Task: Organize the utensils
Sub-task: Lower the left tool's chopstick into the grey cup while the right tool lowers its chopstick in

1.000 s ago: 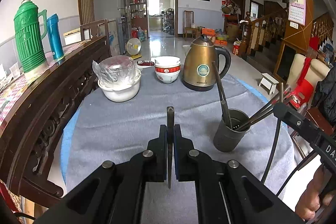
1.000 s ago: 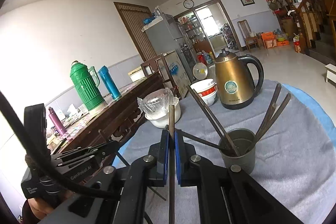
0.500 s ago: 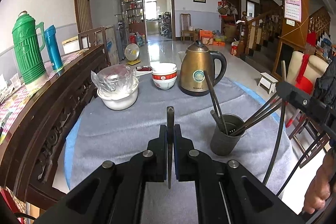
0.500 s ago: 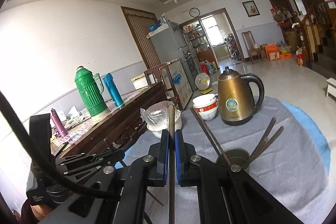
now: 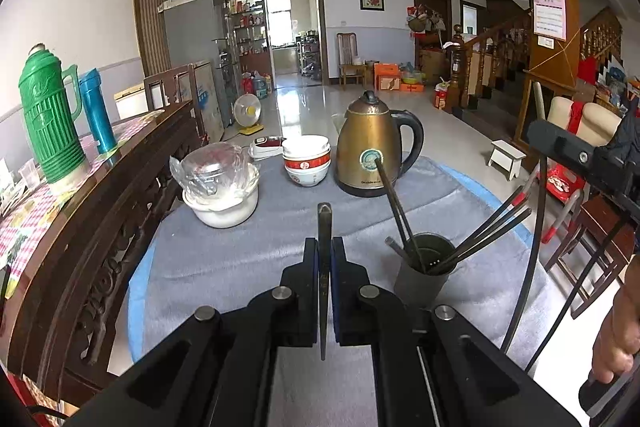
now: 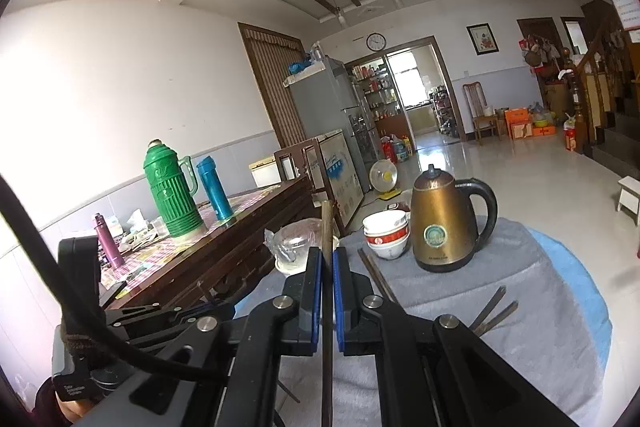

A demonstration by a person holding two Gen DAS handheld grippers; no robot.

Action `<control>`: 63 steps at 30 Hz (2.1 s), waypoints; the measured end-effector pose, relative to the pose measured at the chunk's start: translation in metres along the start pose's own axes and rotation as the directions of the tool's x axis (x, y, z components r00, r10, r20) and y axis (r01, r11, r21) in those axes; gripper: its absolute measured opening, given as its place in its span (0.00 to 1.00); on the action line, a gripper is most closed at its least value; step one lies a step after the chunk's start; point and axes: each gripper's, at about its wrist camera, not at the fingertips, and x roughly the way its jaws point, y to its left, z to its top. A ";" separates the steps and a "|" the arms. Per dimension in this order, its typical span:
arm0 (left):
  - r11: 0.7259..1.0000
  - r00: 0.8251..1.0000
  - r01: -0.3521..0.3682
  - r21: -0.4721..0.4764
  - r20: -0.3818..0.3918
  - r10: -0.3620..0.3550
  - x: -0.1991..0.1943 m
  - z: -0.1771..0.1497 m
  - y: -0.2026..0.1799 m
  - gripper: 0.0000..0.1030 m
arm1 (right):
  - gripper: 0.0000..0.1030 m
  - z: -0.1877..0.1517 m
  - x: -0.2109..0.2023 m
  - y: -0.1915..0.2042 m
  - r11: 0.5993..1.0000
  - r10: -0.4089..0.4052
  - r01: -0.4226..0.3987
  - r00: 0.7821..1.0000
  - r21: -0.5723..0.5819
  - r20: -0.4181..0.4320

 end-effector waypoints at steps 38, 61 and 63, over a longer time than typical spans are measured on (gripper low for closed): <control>0.960 0.961 0.253 -0.116 0.146 -0.236 0.018 0.092 -0.040 0.05 | 0.06 0.046 0.052 -0.051 0.947 -0.314 0.321 0.910 0.020 0.272; 0.971 0.977 0.203 -0.130 0.090 -0.192 0.070 0.045 -0.050 0.06 | 0.06 -0.011 0.074 -0.069 0.924 -0.377 0.381 0.915 0.002 0.145; 0.975 0.979 0.195 -0.109 0.081 -0.187 0.067 0.042 -0.053 0.07 | 0.06 -0.015 0.069 -0.067 0.926 -0.373 0.377 0.918 -0.005 0.134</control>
